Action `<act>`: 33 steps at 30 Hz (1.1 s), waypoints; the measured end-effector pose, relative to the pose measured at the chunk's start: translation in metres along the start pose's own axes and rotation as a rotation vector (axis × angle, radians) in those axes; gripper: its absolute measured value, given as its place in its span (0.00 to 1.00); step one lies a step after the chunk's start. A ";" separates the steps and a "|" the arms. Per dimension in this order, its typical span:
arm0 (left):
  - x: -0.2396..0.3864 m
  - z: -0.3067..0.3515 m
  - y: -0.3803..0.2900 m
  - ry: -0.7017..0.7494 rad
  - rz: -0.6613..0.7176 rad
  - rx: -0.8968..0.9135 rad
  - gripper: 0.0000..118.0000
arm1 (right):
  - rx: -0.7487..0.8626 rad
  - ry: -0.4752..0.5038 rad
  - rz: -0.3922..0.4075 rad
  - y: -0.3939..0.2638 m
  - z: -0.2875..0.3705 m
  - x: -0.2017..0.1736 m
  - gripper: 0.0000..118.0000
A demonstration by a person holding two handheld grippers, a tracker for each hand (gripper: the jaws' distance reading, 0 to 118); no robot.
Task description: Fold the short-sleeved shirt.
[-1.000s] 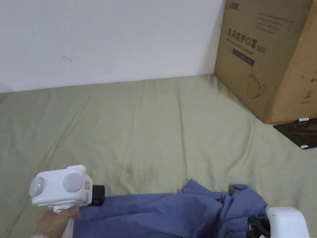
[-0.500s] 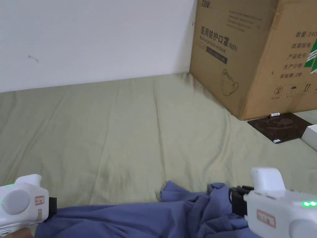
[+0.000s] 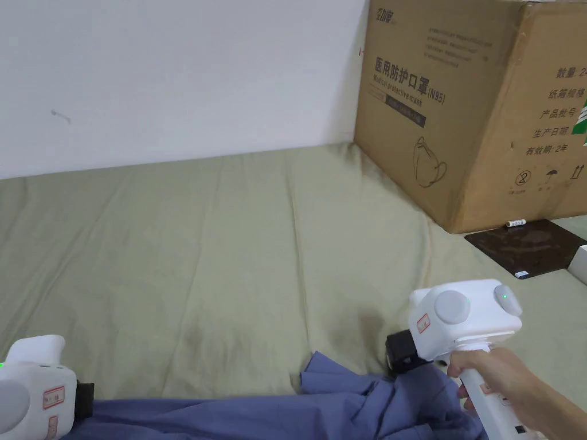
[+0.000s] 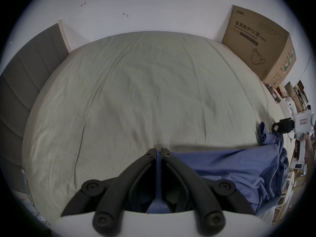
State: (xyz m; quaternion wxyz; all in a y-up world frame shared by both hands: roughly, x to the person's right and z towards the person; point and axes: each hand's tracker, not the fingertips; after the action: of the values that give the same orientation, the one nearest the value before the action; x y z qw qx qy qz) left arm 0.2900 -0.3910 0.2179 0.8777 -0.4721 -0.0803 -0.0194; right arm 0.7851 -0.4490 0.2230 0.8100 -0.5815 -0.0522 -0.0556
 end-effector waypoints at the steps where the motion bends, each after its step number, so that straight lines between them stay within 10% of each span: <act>1: 0.000 0.000 0.000 0.002 -0.001 0.000 0.02 | -0.001 -0.005 0.006 -0.003 -0.004 -0.001 0.53; 3: 0.001 0.000 -0.001 0.001 -0.007 -0.003 0.02 | 0.043 -0.007 0.028 -0.005 0.008 -0.004 0.38; 4: 0.000 0.001 -0.001 0.001 -0.008 -0.003 0.02 | 0.046 0.008 0.041 -0.004 0.013 -0.004 0.07; 5: -0.001 0.003 0.000 0.002 -0.010 -0.002 0.02 | 0.052 0.008 0.043 -0.003 0.019 -0.005 0.03; 33: -0.075 0.294 0.154 0.133 0.134 0.511 0.02 | 0.663 0.155 -0.086 0.112 0.392 -0.034 0.03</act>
State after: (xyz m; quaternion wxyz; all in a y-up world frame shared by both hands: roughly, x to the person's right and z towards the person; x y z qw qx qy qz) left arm 0.1970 -0.0639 0.2379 0.9710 -0.2374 0.0066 0.0289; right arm 0.7610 -0.0408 0.2378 0.9533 -0.2782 -0.0302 -0.1134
